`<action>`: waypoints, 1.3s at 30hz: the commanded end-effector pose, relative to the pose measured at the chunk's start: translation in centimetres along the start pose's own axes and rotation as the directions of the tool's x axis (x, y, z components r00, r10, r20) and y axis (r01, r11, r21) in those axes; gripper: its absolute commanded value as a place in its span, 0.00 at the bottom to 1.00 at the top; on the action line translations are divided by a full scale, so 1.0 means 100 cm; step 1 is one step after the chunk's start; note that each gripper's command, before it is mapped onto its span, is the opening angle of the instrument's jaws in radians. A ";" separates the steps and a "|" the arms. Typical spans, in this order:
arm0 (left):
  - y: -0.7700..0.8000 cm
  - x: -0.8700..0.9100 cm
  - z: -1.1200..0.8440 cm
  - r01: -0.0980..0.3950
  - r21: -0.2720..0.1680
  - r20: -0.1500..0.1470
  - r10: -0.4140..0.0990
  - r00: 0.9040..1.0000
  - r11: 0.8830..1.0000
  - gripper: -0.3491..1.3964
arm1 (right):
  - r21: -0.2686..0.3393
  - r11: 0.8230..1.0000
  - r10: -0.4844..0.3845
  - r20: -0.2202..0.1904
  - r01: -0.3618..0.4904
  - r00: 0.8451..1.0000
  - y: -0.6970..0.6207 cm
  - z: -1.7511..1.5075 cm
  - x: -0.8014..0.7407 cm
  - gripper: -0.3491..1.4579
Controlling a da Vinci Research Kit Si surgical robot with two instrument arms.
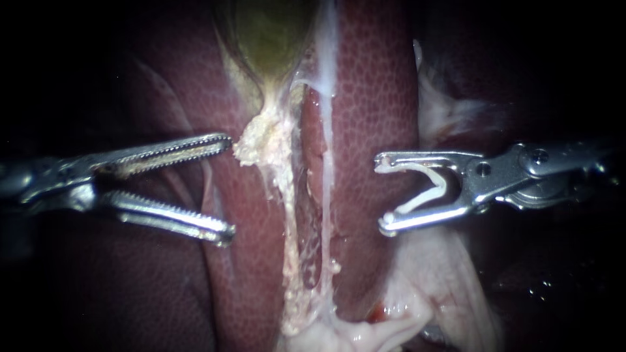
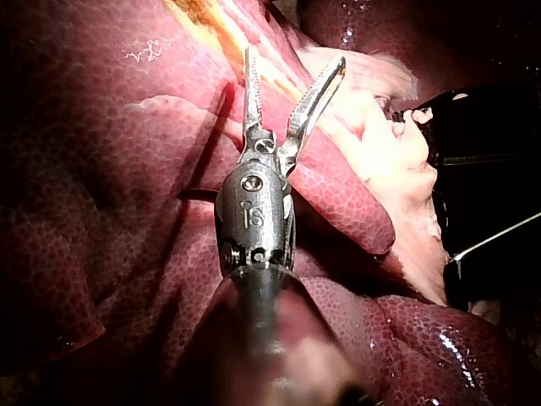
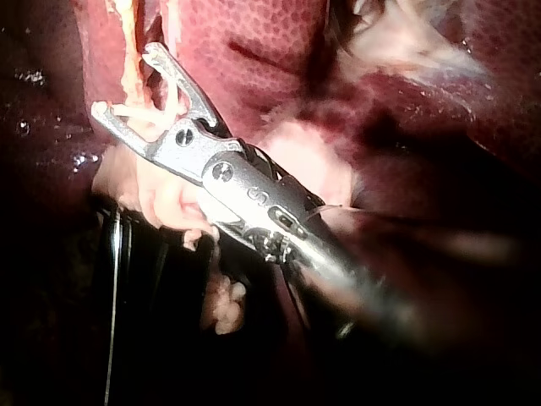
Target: Grabbing gallbladder
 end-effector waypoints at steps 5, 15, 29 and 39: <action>0.0000 0.0000 0.0000 0.000 0.000 0.000 0.000 1.000 1.000 0.56 | 0.000 1.000 0.000 0.000 0.000 1.000 0.0000 0.0000 0.0000 0.51; 0.0019 -0.0001 0.0007 0.006 -0.015 0.001 -0.006 1.000 1.000 0.57 | 0.000 1.000 0.000 0.000 0.000 1.000 0.0000 0.0000 0.0000 0.51; 0.0054 0.0016 0.0043 0.021 -0.052 -0.001 -0.021 1.000 0.998 0.51 | -0.001 1.000 0.000 0.000 0.000 1.000 0.0000 0.0001 0.0001 0.51; 0.0057 0.0036 0.0046 0.023 -0.085 -0.037 -0.026 0.999 0.996 0.00 | 0.000 1.000 0.000 0.000 0.000 1.000 -0.0001 0.0001 0.0001 0.51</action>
